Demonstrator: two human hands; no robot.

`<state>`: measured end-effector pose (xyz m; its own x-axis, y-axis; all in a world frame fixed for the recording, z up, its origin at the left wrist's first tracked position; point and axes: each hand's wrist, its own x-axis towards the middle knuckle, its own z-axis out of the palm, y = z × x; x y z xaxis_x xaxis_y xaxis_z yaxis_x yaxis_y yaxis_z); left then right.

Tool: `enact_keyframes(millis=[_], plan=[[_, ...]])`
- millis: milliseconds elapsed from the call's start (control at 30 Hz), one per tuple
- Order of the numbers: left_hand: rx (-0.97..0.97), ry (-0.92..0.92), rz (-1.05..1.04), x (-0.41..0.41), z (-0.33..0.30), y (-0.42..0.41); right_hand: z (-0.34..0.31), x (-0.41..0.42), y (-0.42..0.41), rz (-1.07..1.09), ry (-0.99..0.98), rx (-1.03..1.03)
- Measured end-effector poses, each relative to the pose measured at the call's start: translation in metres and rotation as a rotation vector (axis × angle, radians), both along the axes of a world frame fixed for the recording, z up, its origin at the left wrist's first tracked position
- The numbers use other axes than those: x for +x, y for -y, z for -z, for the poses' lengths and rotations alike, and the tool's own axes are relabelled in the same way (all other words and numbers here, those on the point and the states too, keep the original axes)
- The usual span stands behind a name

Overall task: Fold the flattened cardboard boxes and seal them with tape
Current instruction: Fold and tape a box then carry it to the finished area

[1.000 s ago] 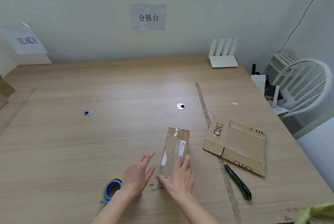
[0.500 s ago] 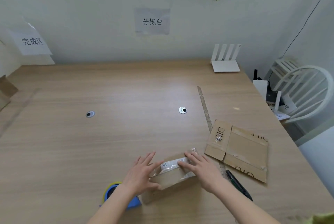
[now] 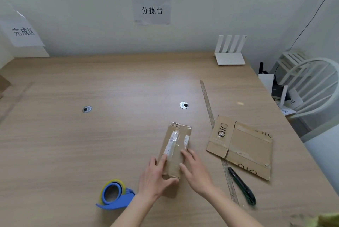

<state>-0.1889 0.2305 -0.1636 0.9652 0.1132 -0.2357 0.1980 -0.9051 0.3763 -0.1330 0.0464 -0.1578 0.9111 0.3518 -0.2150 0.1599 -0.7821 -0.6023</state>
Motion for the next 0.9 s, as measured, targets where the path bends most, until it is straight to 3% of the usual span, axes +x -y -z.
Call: enact_keyframes(millis=[200, 400, 700, 900], plan=[[-0.139, 0.038, 0.154, -0.012, 0.012, -0.019, 0.01, 0.005, 0.005, -0.077, -0.124, 0.002], [0.029, 0.13, 0.076, -0.047, 0.027, -0.07, 0.021, -0.001, 0.001, -0.07, -0.04, -0.016], [0.287, 0.026, -0.004, -0.112, 0.065, -0.114, 0.017, -0.015, -0.004, -0.023, 0.141, -0.053], [0.261, -0.08, 0.029, -0.106, 0.069, -0.119, 0.012, -0.021, -0.001, -0.05, 0.162, -0.072]])
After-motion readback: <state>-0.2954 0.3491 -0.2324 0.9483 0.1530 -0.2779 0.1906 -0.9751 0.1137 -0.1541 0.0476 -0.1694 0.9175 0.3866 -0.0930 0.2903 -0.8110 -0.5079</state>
